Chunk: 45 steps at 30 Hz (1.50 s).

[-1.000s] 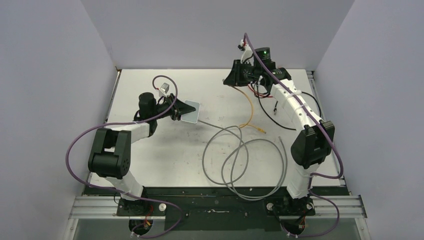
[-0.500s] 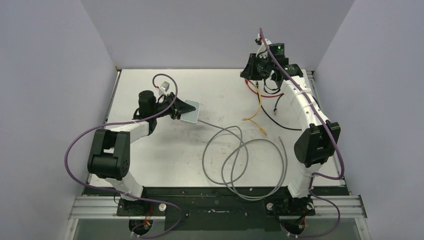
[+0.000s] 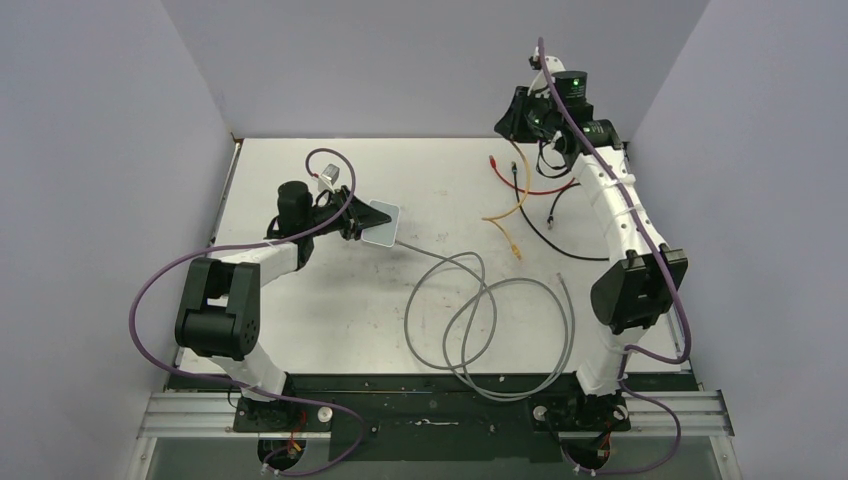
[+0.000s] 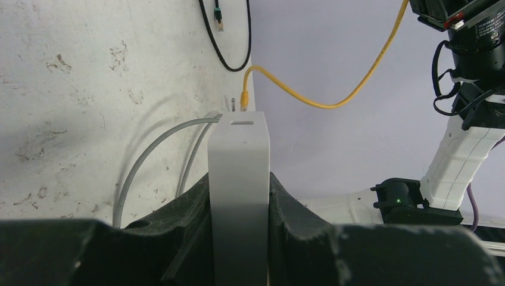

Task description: Pull the plug from the switch port

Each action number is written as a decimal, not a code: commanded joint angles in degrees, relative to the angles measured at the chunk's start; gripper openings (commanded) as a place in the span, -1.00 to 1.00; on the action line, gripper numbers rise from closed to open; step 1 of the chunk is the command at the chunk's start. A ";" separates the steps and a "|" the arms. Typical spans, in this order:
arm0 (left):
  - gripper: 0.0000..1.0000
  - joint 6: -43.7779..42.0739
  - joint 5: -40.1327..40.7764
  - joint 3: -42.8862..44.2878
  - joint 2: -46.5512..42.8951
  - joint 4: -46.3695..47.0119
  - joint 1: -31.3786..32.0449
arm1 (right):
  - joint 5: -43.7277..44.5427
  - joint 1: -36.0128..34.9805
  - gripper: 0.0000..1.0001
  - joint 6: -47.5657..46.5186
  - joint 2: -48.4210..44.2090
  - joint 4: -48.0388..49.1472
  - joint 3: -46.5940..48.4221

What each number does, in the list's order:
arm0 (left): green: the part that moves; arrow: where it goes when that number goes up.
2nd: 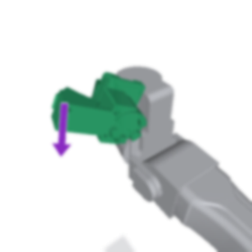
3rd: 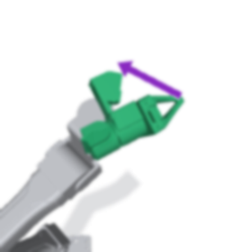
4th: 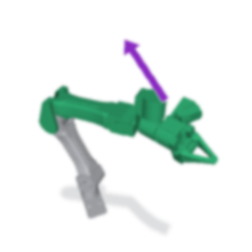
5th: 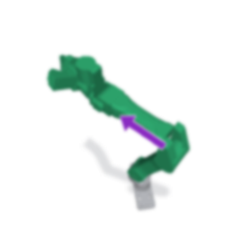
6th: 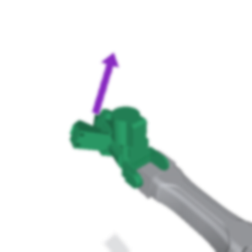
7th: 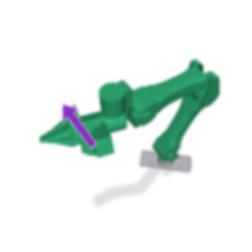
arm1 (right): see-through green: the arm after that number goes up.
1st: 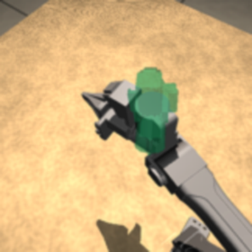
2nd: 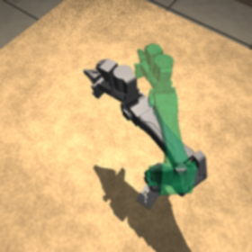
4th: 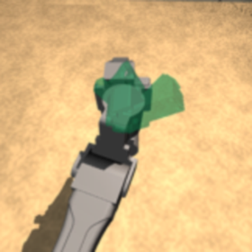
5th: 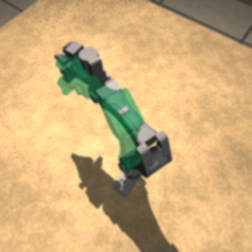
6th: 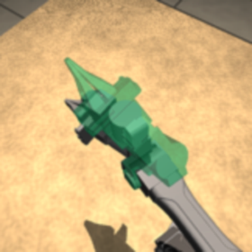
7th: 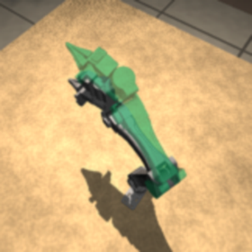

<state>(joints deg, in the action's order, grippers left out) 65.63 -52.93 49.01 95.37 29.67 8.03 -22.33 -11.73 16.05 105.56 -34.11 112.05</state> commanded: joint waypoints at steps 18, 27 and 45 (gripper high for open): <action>-1.00 -0.41 -0.95 3.17 -2.02 1.81 -0.39 | 4.69 13.01 -0.89 0.56 4.13 4.05 6.90; -1.00 -0.10 -0.95 3.08 -1.77 2.45 -0.39 | 7.47 15.11 -0.89 -0.65 7.44 4.70 12.85; -1.00 0.56 -1.03 3.43 -1.73 3.11 -0.39 | 9.76 14.65 -0.89 -3.06 13.50 14.27 3.22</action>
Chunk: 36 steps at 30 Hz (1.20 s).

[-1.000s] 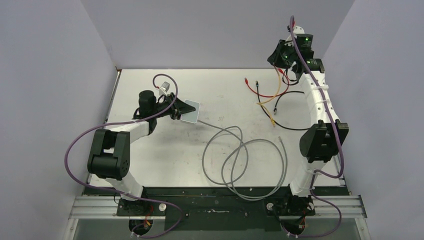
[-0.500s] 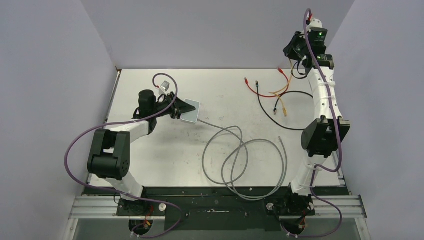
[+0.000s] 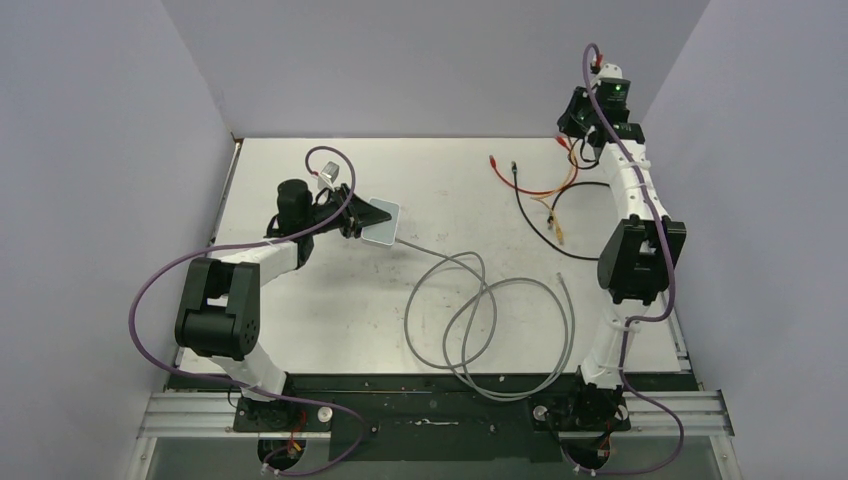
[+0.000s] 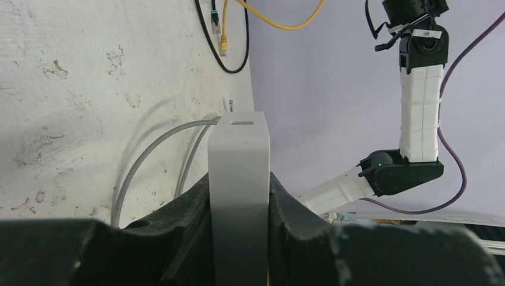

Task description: Pull the plug from the switch port

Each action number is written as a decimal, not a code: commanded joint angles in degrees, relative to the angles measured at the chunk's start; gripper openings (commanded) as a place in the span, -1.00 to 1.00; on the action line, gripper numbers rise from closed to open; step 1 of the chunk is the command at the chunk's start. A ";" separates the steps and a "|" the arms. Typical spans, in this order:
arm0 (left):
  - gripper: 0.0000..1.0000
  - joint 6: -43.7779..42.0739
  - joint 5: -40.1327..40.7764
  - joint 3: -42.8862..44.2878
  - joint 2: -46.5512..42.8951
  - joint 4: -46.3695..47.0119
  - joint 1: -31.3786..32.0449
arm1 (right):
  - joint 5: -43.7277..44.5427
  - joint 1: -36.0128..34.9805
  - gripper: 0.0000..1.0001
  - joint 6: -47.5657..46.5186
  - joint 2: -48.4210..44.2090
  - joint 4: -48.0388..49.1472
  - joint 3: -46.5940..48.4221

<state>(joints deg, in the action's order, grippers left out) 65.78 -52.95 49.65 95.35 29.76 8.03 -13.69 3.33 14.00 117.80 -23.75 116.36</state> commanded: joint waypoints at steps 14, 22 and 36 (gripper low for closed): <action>-1.00 0.49 -1.18 3.37 -1.55 2.67 -0.39 | 0.55 -5.71 -0.89 -0.13 8.58 4.16 0.52; -1.00 0.57 -1.15 3.24 -1.68 2.67 -0.39 | -2.51 -6.02 -0.89 5.81 13.44 6.72 3.85; -1.00 0.58 -1.22 4.00 -2.16 1.86 -0.46 | -7.97 -4.34 -0.89 20.44 23.68 14.19 10.64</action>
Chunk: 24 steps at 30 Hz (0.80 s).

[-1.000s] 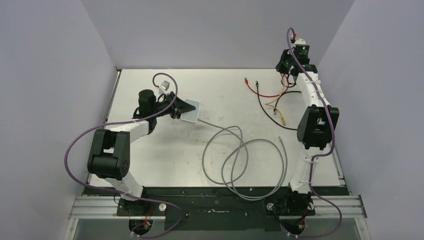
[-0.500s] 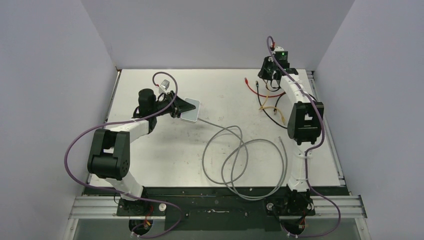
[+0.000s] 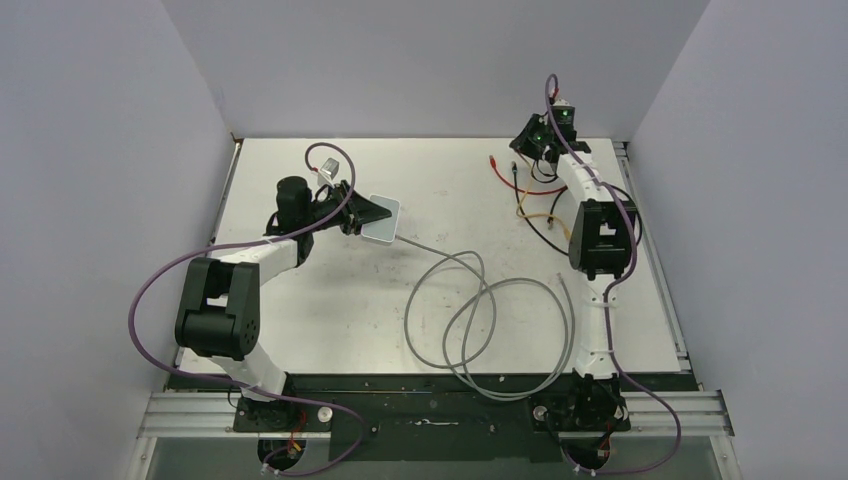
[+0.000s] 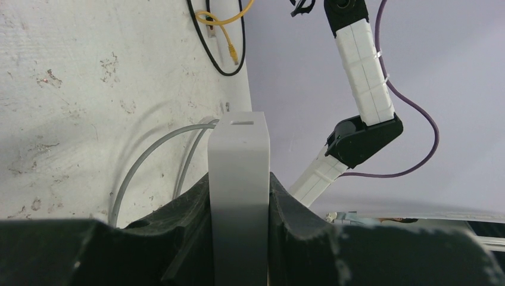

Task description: Pull the plug from the switch port

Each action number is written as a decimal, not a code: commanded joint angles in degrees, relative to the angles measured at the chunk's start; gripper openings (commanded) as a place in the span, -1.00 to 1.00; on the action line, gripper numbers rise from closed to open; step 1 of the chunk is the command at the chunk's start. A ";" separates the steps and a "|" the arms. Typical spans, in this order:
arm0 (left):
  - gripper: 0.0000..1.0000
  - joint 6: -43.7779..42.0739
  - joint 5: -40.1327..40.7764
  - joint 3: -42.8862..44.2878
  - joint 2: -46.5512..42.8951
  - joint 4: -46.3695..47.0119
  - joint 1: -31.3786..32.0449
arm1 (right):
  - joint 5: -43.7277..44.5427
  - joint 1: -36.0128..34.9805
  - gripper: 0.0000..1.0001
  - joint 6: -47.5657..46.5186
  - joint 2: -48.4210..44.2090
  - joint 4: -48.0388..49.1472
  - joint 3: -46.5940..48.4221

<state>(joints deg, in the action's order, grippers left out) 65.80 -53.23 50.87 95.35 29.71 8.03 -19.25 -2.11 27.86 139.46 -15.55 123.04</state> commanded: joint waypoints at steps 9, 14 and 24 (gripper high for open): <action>-1.00 0.38 -0.36 1.74 -3.64 1.31 -0.50 | -3.54 1.93 -0.89 17.24 6.87 12.21 7.00; -1.00 0.29 -0.35 1.32 -4.40 1.14 -0.49 | -3.61 3.96 -0.82 20.74 9.84 12.89 8.58; -1.00 0.29 -0.05 0.38 -5.59 1.15 -0.50 | 2.41 5.53 -0.48 17.56 8.70 6.75 7.89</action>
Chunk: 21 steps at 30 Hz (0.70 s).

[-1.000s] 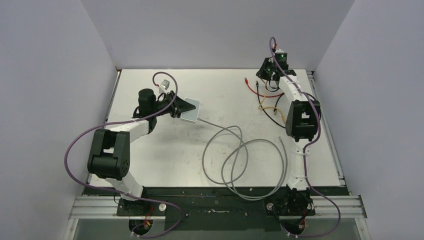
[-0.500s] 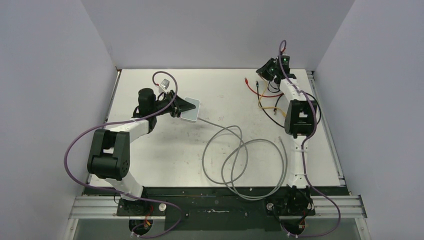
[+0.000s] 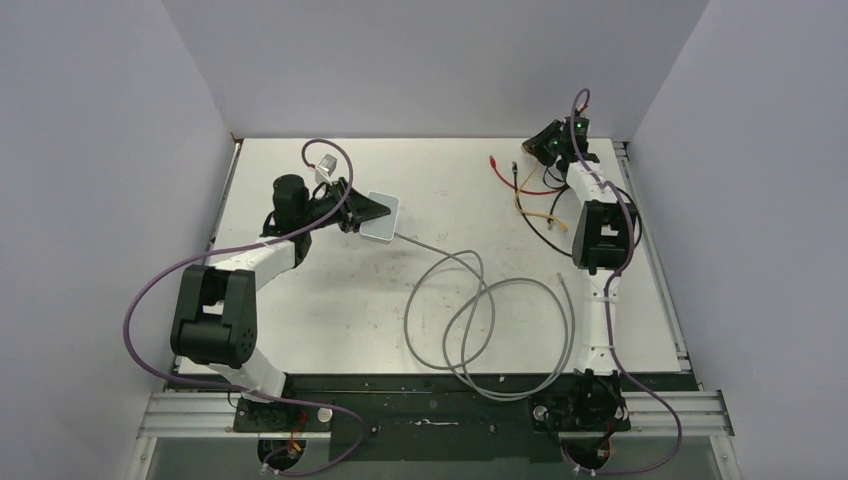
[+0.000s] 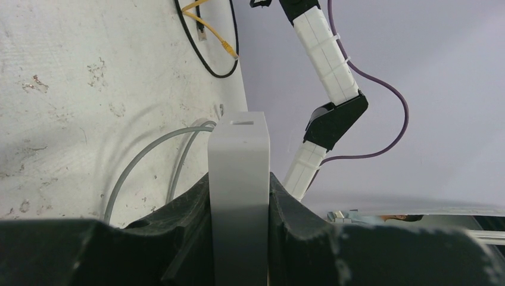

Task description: Pull the plug from the switch port

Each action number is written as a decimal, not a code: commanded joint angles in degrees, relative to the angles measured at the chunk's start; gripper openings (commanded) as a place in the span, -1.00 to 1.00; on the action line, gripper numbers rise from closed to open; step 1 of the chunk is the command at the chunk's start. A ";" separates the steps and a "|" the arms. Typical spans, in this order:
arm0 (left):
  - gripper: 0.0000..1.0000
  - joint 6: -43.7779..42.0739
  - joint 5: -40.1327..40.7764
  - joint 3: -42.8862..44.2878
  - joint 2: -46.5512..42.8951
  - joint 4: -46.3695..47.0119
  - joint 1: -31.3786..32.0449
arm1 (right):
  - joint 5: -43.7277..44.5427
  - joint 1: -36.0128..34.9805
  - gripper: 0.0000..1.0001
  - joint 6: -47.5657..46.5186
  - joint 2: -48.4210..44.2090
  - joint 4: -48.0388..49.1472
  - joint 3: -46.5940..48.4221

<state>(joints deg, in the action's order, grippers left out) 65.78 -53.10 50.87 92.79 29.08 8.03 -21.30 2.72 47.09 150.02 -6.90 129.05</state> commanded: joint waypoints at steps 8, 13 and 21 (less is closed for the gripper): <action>-1.00 1.01 -0.04 -0.25 -2.54 3.38 -0.47 | 6.13 1.90 -0.15 -4.71 -3.04 -4.54 2.07; -1.00 1.11 -0.09 -0.09 -2.20 3.61 -0.48 | 6.04 2.02 0.14 -5.96 -4.45 -5.15 1.47; -1.00 1.28 -0.27 0.45 -1.46 4.20 -0.48 | 4.73 2.01 0.80 -9.61 -10.45 -4.89 -4.21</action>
<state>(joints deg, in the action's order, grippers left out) 66.63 -52.90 50.13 92.33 29.43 8.03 -16.34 4.54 40.71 148.70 -13.26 127.57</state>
